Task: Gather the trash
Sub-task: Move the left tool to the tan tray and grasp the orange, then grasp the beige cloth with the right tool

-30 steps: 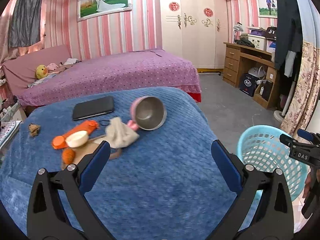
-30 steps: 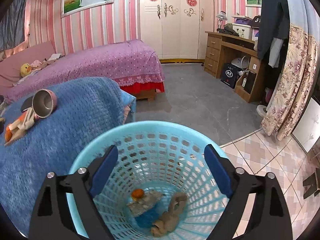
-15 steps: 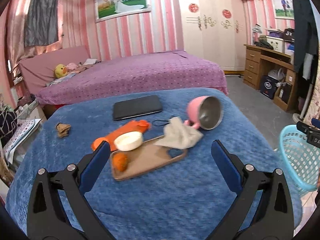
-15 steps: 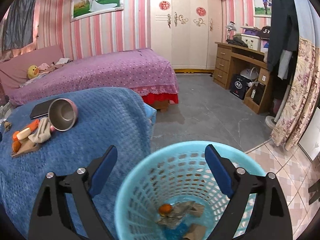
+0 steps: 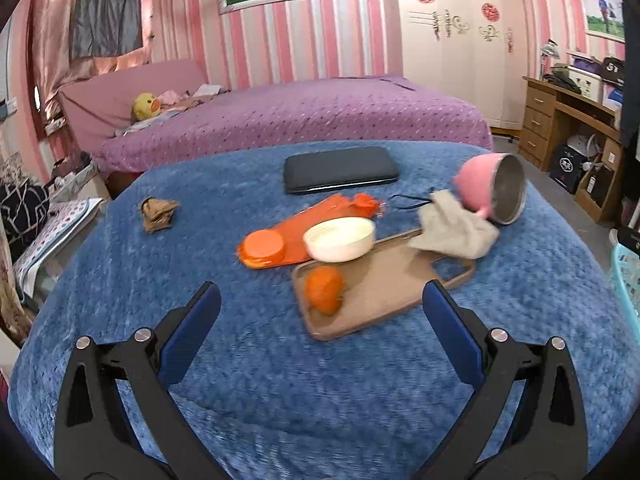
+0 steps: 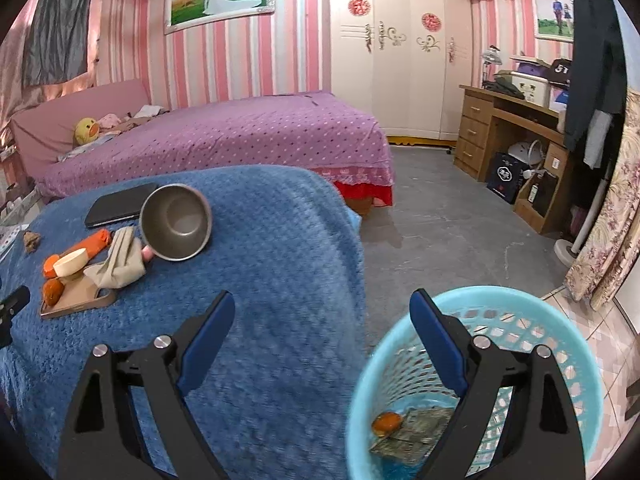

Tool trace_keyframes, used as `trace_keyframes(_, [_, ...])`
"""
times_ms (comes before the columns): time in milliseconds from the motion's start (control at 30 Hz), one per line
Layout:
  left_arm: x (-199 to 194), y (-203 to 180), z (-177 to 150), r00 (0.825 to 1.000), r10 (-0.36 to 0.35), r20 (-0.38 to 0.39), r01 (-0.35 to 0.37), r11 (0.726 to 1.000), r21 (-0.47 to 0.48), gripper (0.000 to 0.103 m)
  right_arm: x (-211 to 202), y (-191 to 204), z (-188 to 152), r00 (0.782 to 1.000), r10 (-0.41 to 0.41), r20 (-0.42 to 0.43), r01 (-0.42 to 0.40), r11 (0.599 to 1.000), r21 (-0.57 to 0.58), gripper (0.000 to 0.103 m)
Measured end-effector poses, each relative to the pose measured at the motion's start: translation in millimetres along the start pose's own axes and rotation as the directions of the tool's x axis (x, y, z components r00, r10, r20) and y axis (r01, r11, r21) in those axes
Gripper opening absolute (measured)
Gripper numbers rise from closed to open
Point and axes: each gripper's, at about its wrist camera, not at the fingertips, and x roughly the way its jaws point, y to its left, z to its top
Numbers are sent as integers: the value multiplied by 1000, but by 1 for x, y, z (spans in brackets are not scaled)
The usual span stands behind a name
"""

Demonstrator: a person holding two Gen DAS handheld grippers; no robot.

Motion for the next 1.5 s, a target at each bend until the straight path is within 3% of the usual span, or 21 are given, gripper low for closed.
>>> trace_keyframes(233, [21,22,0,998,2,-63,-5,998,-58,98,10,26,0,1000,18,-18,-18,999,-40,87])
trace_keyframes(367, [36,33,-1,994,-34,-107,24,995,-94,98,15,38,1,999,22,-26,-24,997,-70,87])
trace_keyframes(567, [50,34,3,993,-43,-109,35,997,-72,96,21,49,3,999,19,-35,-22,995,-102,87])
trace_keyframes(667, [56,24,6,991,-55,-118,50,998,-46,81,23,52,6,999,31,-39,-34,995,-93,87])
trace_keyframes(733, [62,18,7,988,-75,-135,72,997,-30,64,25,55,7,998,40,-43,-44,995,-93,87])
trace_keyframes(933, [71,14,5,976,-127,-177,124,992,-28,33,31,71,7,997,52,-57,-59,990,-131,87])
trace_keyframes(1067, [65,20,7,976,-162,-144,154,986,-61,23,28,84,5,996,72,-59,-80,986,-147,87])
trace_keyframes(1233, [46,24,11,986,-148,-74,144,988,-52,23,23,104,3,992,108,-58,-117,978,-176,87])
trace_keyframes(1500, [40,58,11,995,-52,-81,44,995,-92,23,25,152,0,979,189,-74,-201,955,-220,87])
